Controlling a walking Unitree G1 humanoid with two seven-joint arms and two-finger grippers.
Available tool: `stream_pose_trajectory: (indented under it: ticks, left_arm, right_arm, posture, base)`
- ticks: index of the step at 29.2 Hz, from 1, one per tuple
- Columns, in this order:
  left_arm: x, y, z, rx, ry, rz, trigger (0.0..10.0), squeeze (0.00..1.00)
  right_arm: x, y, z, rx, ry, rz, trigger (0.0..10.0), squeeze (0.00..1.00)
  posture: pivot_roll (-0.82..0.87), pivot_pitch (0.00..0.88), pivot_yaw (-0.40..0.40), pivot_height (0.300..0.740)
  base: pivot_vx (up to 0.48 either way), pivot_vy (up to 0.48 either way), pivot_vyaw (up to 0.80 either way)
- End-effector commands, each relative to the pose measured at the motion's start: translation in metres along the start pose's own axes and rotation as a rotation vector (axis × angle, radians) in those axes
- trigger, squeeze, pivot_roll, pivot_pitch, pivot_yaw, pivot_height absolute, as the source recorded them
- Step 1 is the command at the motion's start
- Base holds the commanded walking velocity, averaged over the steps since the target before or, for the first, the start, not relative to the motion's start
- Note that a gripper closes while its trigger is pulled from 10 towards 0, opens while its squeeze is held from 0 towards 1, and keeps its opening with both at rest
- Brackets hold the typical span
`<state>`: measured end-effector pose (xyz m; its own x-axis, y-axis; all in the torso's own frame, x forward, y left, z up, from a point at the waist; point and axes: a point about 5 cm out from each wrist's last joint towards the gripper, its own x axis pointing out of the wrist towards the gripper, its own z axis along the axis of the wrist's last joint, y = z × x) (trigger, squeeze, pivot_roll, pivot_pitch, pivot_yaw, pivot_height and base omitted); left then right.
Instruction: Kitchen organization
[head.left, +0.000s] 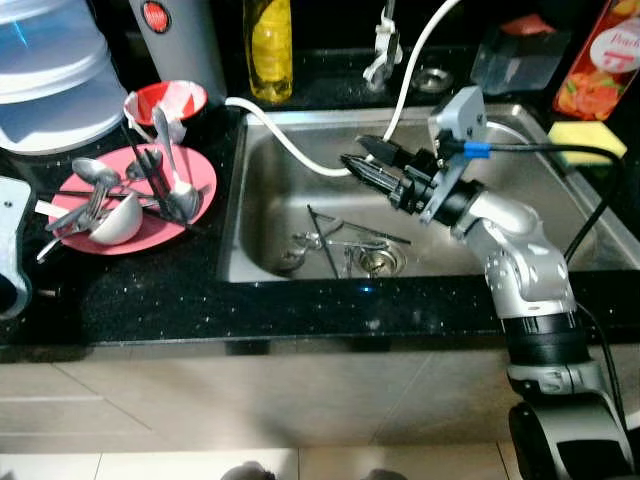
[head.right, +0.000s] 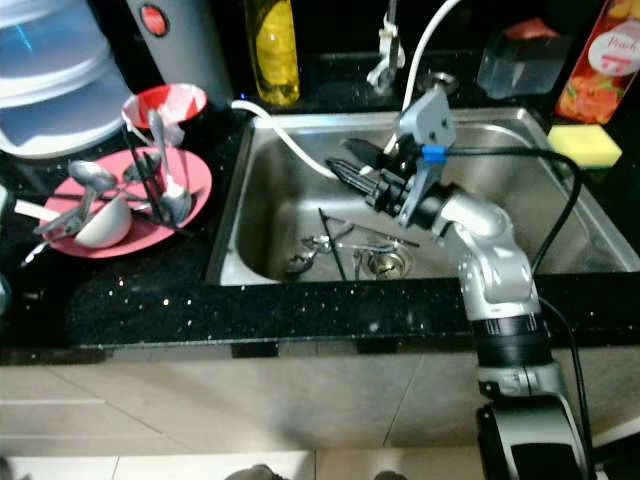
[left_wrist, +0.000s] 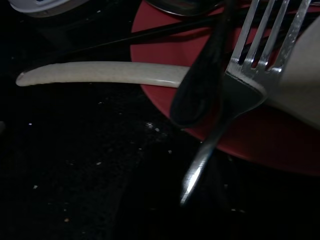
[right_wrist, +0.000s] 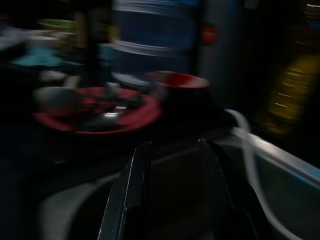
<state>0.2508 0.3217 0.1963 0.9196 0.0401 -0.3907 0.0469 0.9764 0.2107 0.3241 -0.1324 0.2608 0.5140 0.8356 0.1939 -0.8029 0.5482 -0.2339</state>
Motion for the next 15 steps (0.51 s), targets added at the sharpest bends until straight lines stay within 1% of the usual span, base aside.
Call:
stream_pose_trajectory:
  ticks: [1,4,5,6,7,9,11,13,14,15]
  left_arm:
    - [0.002,-0.010,-0.017,-0.064,0.054,-0.034,0.0,0.00]
    - [-0.005,-0.013,-0.015,-0.065,0.039,-0.036,0.0,0.00]
    - [-0.005,-0.013,-0.015,-0.065,0.039,-0.036,0.0,0.00]
    - [-0.006,-0.014,-0.014,-0.064,0.038,-0.037,2.6,0.00]
    - [-0.008,-0.013,-0.014,-0.065,0.036,-0.032,10.0,0.00]
    - [-0.010,-0.013,-0.012,-0.060,0.027,-0.030,10.0,0.00]
    - [-0.017,-0.015,-0.001,-0.055,-0.020,-0.031,10.0,0.00]
    - [-0.027,-0.019,0.016,-0.026,-0.082,-0.045,10.0,0.00]
    - [-0.027,-0.019,0.016,-0.026,-0.082,-0.045,10.0,0.00]
    - [-0.032,-0.020,0.026,-0.020,-0.122,-0.053,10.0,0.00]
  right_arm:
    - [0.004,0.013,0.001,0.019,-0.007,0.100,10.0,0.00]
    - [0.008,0.019,0.004,0.036,-0.031,0.162,10.0,0.00]
    - [0.008,0.019,0.004,0.036,-0.031,0.162,10.0,0.00]
    - [0.009,0.020,0.005,0.037,-0.034,0.164,10.0,0.00]
    - [0.010,0.021,0.006,0.040,-0.041,0.174,10.0,0.00]
    - [0.012,0.021,0.007,0.045,-0.050,0.182,10.0,0.00]
    - [0.013,0.022,0.009,0.056,-0.068,0.194,10.0,0.00]
    - [0.013,0.021,0.014,0.073,-0.094,0.196,10.0,0.00]
    - [0.013,0.021,0.014,0.073,-0.094,0.196,10.0,0.00]
    - [0.013,0.020,0.017,0.086,-0.113,0.196,10.0,0.00]
  posture:
    - [0.07,0.063,0.039,0.740]
    - [0.09,0.069,0.032,0.740]
    - [0.09,0.069,0.032,0.740]
    - [0.09,0.071,0.032,0.740]
    - [0.10,0.071,0.030,0.740]
    - [0.10,0.071,0.030,0.740]
    - [0.10,0.071,0.030,0.740]
    - [0.11,0.076,0.027,0.740]
    - [0.11,0.076,0.027,0.740]
    - [0.11,0.076,0.027,0.740]
  base:
    - [0.000,0.000,0.00]
    - [0.000,0.000,0.00]
    - [0.000,0.000,0.00]
    - [0.000,0.000,0.00]
    - [0.000,0.000,0.00]
    - [0.000,0.000,0.00]
    - [0.000,0.000,0.00]
    - [0.000,0.000,0.00]
    - [0.000,0.000,0.00]
    - [0.000,0.000,0.00]
